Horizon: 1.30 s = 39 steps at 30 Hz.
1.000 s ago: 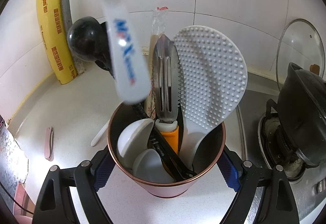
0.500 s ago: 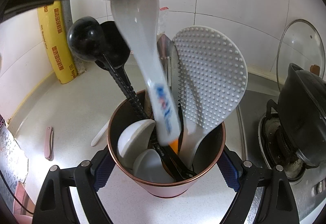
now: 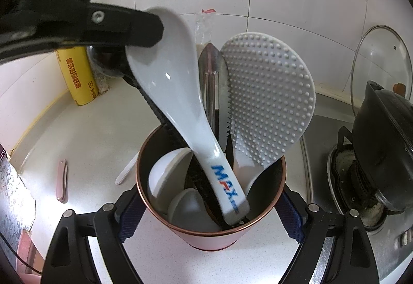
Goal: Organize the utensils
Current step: 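Lower the MAX spoon handle into the red holder and open the left gripper, then move the open left gripper to the pink-handled peeler on the counter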
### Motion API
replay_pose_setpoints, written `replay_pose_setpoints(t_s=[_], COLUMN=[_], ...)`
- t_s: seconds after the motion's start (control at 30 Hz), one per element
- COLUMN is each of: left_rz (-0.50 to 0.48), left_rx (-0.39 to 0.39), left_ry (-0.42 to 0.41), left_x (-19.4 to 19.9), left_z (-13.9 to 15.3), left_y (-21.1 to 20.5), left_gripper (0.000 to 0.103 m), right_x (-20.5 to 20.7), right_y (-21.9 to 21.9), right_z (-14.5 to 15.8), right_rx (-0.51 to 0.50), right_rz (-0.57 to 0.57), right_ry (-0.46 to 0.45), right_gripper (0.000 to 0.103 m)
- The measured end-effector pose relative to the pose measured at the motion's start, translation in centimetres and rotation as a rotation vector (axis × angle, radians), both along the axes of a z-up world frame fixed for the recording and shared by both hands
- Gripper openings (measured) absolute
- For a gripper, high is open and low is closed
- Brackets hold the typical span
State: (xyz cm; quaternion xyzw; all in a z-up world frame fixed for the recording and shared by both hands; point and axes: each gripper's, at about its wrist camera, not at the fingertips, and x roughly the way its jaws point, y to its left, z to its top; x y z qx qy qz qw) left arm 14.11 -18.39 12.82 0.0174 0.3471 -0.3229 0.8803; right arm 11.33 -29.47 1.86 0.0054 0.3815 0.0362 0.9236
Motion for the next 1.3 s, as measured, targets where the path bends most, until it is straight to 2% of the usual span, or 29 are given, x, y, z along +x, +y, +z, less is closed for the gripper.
replay_pose_setpoints(t_s=[0.37,0.77,0.83,1.1,1.3], left_rz=[-0.027,-0.007,0.0,0.039,0.14], left_rx=[-0.107,-0.12,-0.119,-0.103,-0.111], left_ry=[0.119,0.111,0.11,0.042,0.047], left_x=[0.4,0.3,0.2,-0.4,0.5], left_z=[-0.6,-0.3,-0.2,1.1,0.8], left_y=[1.1,2.0,2.2,3.5,6.3], left_gripper=[0.012,0.013,0.017,0.051,0.06], right_x=[0.0,0.0,0.0,-0.1,-0.1], right_y=[0.1,0.3,0.3,0.3,0.3], right_z=[0.0,0.1,0.1,0.1,0.1], right_rx=[0.001,-0.002,-0.002,-0.003,-0.003], right_rz=[-0.001,0.0,0.0,0.0,0.0], right_ry=[0.0,0.0,0.0,0.0,0.0], right_gripper=[0.09,0.09,0.09,0.09,0.09])
